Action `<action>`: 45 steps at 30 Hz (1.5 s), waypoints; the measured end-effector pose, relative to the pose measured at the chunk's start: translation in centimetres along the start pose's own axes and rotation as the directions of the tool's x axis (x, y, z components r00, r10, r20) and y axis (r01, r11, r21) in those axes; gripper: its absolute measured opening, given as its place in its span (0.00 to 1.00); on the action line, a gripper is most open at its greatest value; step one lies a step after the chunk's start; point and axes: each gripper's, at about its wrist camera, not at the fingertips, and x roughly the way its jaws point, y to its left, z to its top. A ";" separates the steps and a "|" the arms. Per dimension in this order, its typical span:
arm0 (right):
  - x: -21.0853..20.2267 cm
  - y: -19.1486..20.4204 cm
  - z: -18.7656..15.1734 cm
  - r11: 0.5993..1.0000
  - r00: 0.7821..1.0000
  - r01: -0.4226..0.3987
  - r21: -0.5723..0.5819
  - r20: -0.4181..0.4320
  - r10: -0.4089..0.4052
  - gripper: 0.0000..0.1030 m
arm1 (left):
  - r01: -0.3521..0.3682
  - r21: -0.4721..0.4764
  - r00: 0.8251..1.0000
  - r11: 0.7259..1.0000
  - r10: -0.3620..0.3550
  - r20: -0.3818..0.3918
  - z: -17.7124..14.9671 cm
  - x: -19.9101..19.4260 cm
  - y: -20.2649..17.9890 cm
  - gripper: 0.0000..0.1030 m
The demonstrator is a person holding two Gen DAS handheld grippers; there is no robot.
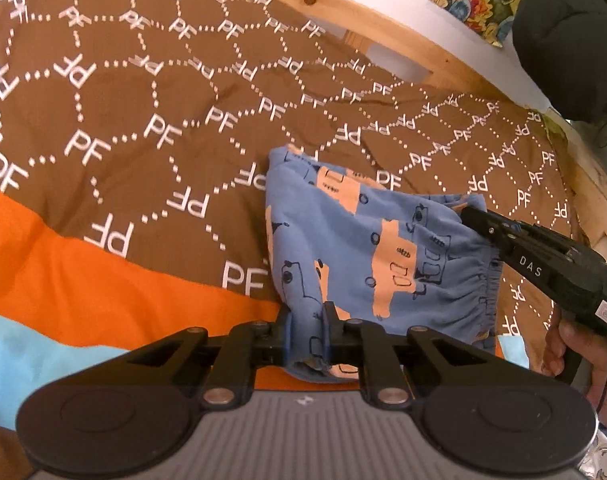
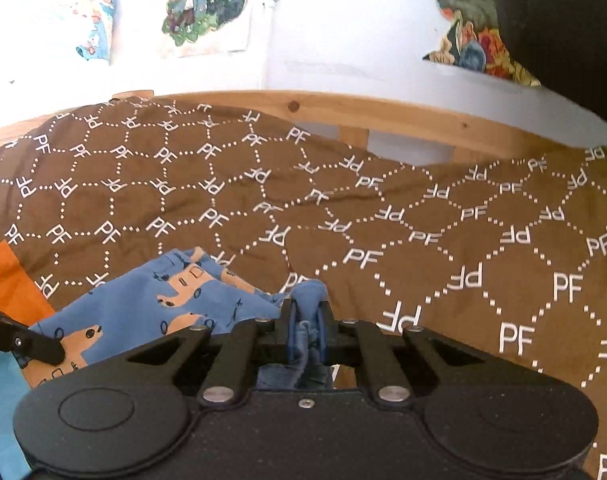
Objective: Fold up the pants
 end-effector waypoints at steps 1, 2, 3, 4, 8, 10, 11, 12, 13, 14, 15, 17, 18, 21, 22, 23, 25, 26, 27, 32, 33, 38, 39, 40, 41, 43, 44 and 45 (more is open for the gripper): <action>-0.1 0.1 0.1 1.000 1.000 -0.001 -0.003 0.005 0.001 0.10 | -0.002 0.006 1.000 1.000 0.002 0.009 0.0 -0.2 -0.2 0.14; -0.3 0.2 0.3 1.000 1.000 0.000 -0.009 0.010 0.000 0.10 | -0.003 0.008 1.000 1.000 0.003 0.015 0.1 -0.4 -0.3 0.14; -0.4 0.2 0.4 1.000 1.000 0.001 -0.017 0.016 -0.001 0.10 | -0.002 0.008 1.000 1.000 0.002 0.020 0.2 -0.5 -0.4 0.14; -0.6 0.3 0.6 1.000 1.000 0.004 -0.027 0.025 -0.003 0.10 | 0.001 0.009 1.000 1.000 -0.001 0.024 0.3 -0.7 -0.5 0.14; -1.3 0.1 1.8 0.999 0.998 0.000 -0.047 0.062 0.003 0.10 | 0.007 0.025 0.998 1.000 -0.009 0.056 0.8 -1.5 -1.2 0.14; -1.5 0.0 2.6 0.998 0.997 -0.001 -0.064 0.080 0.006 0.10 | 0.006 0.033 0.997 0.999 -0.009 0.076 1.1 -1.9 -1.5 0.14; -1.5 -0.1 3.0 0.997 0.996 -0.002 -0.074 0.089 0.009 0.10 | 0.004 0.038 0.996 0.999 -0.007 0.085 1.4 -2.1 -1.7 0.14; -1.4 -0.2 3.6 0.997 0.995 -0.002 -0.083 0.097 0.010 0.10 | 0.002 0.041 0.996 0.999 -0.006 0.091 1.8 -2.2 -1.9 0.14; -1.3 -0.3 4.0 0.996 0.994 -0.001 -0.090 0.105 0.010 0.10 | -0.001 0.047 0.995 0.999 -0.004 0.098 2.2 -2.2 -2.0 0.14; -1.2 -0.3 4.5 0.995 0.994 0.000 -0.097 0.113 0.011 0.10 | -0.008 0.055 0.994 0.998 0.002 0.109 2.6 -2.3 -2.2 0.14; -1.1 -0.4 5.0 0.995 0.992 0.000 -0.103 0.122 0.013 0.10 | -0.016 0.061 0.993 0.998 0.008 0.122 3.1 -2.4 -2.3 0.14; -0.8 -0.5 6.0 0.993 0.989 0.000 -0.118 0.145 0.017 0.10 | -0.028 0.068 0.988 0.997 0.018 0.154 4.4 -2.5 -2.5 0.14; -0.6 -0.5 6.6 0.992 0.987 -0.001 -0.124 0.157 0.020 0.10 | -0.032 0.068 0.985 0.997 0.020 0.169 5.0 -2.5 -2.6 0.14; 0.7 -0.6 8.5 0.986 0.982 0.009 -0.164 0.186 0.022 0.10 | -0.041 0.067 0.978 0.997 0.027 0.209 7.1 -1.9 -2.7 0.14; 1.3 -0.7 9.1 0.983 0.980 0.016 -0.181 0.196 0.020 0.10 | -0.043 0.065 0.974 0.997 0.027 0.224 7.8 -1.5 -2.7 0.14; 2.0 -0.8 9.6 0.982 0.980 0.020 -0.189 0.200 0.019 0.10 | -0.045 0.062 0.972 0.997 0.029 0.233 8.5 -1.0 -2.6 0.14; 4.0 -1.3 10.4 0.981 0.982 0.024 -0.191 0.188 0.012 0.10 | -0.054 0.055 0.969 0.997 0.039 0.243 9.5 0.4 -2.5 0.14; 5.2 -1.6 10.5 0.982 0.985 0.025 -0.187 0.172 0.007 0.10 | -0.060 0.054 0.969 0.997 0.045 0.242 9.8 1.3 -2.3 0.14; 6.3 -2.0 10.5 0.983 0.988 0.024 -0.181 0.152 0.004 0.10 | -0.067 0.054 0.970 0.996 0.053 0.236 10.0 2.2 -2.1 0.14; 11.5 -3.5 7.6 0.990 0.999 0.033 -0.134 0.000 -0.033 0.10 | -0.087 0.009 0.989 0.996 0.085 0.119 9.2 7.2 -0.1 0.14; 12.0 -3.8 6.9 0.992 0.999 0.041 -0.122 -0.016 -0.043 0.10 | -0.093 0.000 0.991 0.996 0.093 0.095 8.9 7.9 0.2 0.14; 12.4 -4.8 6.1 0.998 0.999 0.040 -0.058 -0.029 -0.041 0.11 | -0.078 -0.011 0.993 0.997 0.079 0.085 8.2 8.4 0.9 0.15; 12.4 -4.7 6.2 0.997 0.999 0.043 -0.064 -0.027 -0.044 0.12 | -0.076 -0.012 0.994 0.997 0.077 0.082 8.3 8.5 1.0 0.16; 12.4 -4.6 6.2 0.997 0.999 0.045 -0.070 -0.026 -0.047 0.13 | -0.076 -0.013 0.994 0.997 0.076 0.080 8.3 8.5 1.0 0.16; 12.3 -4.6 6.2 0.997 0.998 0.046 -0.067 -0.026 -0.048 0.13 | -0.076 -0.013 0.994 0.997 0.076 0.075 8.4 8.5 1.0 0.17; 12.2 -4.6 6.2 0.997 0.998 0.055 -0.052 -0.028 -0.057 0.19 | -0.080 -0.015 0.995 0.997 0.081 0.065 8.4 8.4 1.1 0.23; 12.0 -4.7 6.3 0.997 0.998 0.061 -0.044 -0.026 -0.062 0.26 | -0.081 -0.019 0.995 0.997 0.082 0.064 8.3 8.2 1.1 0.25; 11.9 -4.8 6.4 0.997 0.997 0.070 -0.036 -0.025 -0.071 0.31 | -0.081 -0.021 0.995 0.996 0.082 0.060 8.3 8.0 1.3 0.33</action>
